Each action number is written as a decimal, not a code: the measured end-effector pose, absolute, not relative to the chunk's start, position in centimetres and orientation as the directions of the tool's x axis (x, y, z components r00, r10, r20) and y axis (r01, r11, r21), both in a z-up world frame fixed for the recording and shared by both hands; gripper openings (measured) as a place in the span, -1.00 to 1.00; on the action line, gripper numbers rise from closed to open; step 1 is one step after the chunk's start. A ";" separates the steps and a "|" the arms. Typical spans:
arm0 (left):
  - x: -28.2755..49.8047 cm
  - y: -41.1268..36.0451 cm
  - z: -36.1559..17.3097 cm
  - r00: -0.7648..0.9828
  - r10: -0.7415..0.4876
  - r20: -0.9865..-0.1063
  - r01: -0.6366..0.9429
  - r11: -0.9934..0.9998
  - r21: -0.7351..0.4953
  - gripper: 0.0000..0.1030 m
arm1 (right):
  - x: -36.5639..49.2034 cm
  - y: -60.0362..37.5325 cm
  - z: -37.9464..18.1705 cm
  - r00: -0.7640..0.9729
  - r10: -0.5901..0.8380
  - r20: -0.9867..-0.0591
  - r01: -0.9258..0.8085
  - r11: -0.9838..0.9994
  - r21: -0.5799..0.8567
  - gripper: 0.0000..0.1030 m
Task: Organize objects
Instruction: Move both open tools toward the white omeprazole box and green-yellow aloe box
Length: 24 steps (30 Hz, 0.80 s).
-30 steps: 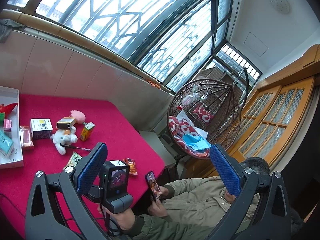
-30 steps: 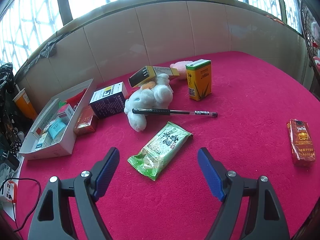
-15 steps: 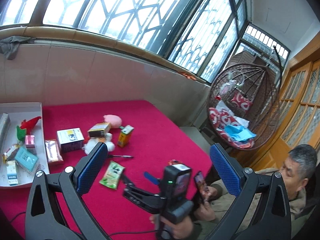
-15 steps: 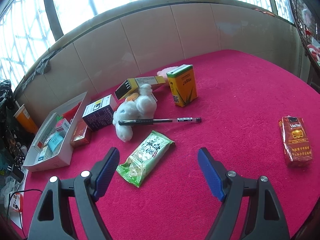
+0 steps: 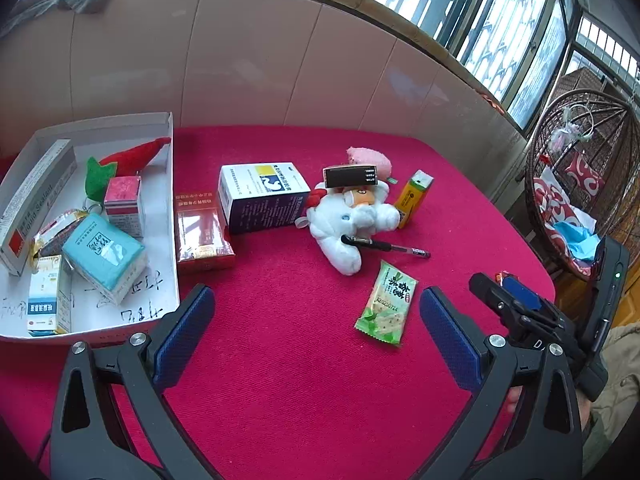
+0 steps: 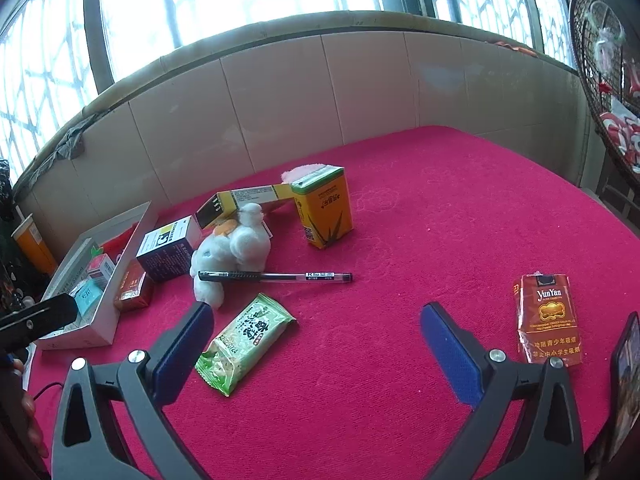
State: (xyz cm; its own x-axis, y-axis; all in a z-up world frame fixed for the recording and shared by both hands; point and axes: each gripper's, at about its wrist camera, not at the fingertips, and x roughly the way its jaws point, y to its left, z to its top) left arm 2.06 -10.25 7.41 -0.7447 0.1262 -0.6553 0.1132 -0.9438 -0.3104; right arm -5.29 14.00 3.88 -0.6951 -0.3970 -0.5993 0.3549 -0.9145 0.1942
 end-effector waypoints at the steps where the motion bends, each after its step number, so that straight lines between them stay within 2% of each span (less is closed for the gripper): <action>1: 2.0 -10.1 7.2 -0.741 0.128 -0.659 0.113 -0.944 -0.311 0.99 | -5.3 14.0 3.8 -0.694 -0.397 -0.601 0.355 -0.915 0.193 1.00; 15: 2.4 -11.0 5.9 -0.729 0.095 -0.677 0.159 -0.940 -0.303 0.99 | -5.8 14.6 3.9 -0.690 -0.382 -0.615 0.330 -0.922 0.203 1.00; 19: 2.6 -11.9 5.5 -0.732 0.071 -0.678 0.177 -0.941 -0.289 0.99 | -7.0 16.0 4.1 -0.670 -0.388 -0.633 0.289 -0.922 0.259 1.00; 24: 2.3 -11.9 4.8 -0.718 0.098 -0.689 0.164 -0.938 -0.305 0.99 | -7.9 16.2 3.2 -0.627 -0.396 -0.671 0.292 -0.918 0.269 1.00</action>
State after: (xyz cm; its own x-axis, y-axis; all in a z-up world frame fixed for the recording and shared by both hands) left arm 2.31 -11.91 4.82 -0.7184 0.0980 -0.6887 0.1640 -0.9382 -0.3046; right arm -7.85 16.16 3.21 -0.6268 -0.3962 -0.6709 0.2919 -0.9178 0.2692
